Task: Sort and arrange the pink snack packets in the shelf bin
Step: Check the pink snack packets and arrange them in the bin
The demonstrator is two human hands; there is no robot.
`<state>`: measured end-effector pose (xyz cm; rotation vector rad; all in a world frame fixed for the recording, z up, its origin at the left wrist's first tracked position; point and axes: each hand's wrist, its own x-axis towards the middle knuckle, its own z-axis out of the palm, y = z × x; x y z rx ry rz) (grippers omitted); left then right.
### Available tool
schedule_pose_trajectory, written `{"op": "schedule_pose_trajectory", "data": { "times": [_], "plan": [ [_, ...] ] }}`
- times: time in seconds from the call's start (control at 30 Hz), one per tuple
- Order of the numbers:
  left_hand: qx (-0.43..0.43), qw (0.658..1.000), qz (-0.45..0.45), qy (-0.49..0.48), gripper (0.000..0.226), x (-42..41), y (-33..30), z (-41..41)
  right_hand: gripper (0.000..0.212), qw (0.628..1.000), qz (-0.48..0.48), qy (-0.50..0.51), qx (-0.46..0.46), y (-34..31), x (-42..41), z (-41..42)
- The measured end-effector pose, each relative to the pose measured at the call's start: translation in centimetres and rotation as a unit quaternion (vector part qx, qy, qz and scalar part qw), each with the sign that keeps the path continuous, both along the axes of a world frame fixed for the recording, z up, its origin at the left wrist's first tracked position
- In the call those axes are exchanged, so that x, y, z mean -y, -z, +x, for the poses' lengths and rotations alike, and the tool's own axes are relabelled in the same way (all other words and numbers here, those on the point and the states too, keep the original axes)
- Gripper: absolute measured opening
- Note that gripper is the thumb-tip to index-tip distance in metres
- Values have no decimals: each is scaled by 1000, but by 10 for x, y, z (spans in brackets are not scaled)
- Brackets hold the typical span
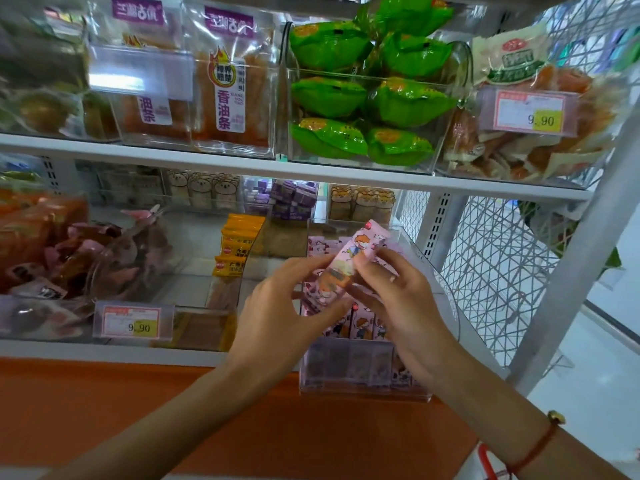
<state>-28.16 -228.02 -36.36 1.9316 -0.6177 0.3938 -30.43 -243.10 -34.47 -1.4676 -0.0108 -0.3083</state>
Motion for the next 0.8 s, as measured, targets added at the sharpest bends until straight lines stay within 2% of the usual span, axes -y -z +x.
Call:
{"op": "schedule_pose_trajectory", "data": {
  "times": [0.07, 0.13, 0.23, 0.37, 0.5, 0.6, 0.67, 0.8],
  "plan": [
    [2, 1000, -4, -3, 50, 0, 1, 0, 65, 1000, -21, 11, 2, 0, 1, 1],
    [-20, 999, -23, 18, 48, 0, 0, -1, 72, 999, -36, -2, -1, -1, 4, 2],
    [-52, 995, -62, 50, 44, 0, -1, 0, 61, 998, -47, -44, 1, -1, 7, 3],
    [-37, 997, -51, 41, 46, 1, -2, 1, 41, 999, -5, -31, 31, 0, 8, 4],
    [-19, 998, -44, 31, 56, 0, -5, 2, 47, 999, 3, 18, 46, -1, 6, 5],
    [-86, 986, -99, 98, 51, -2, -6, 2, 43, 1000, -1, 6, 30, -4, 7, 5],
    [-147, 972, -122, 140, 38, -2, -8, 3, 36, 1000, 14, -6, 3, -7, 8, 6],
    [-185, 963, -116, 158, 24, 0, -7, 5, 29, 999, 7, -22, -44, -6, 8, 11]
  ]
}}
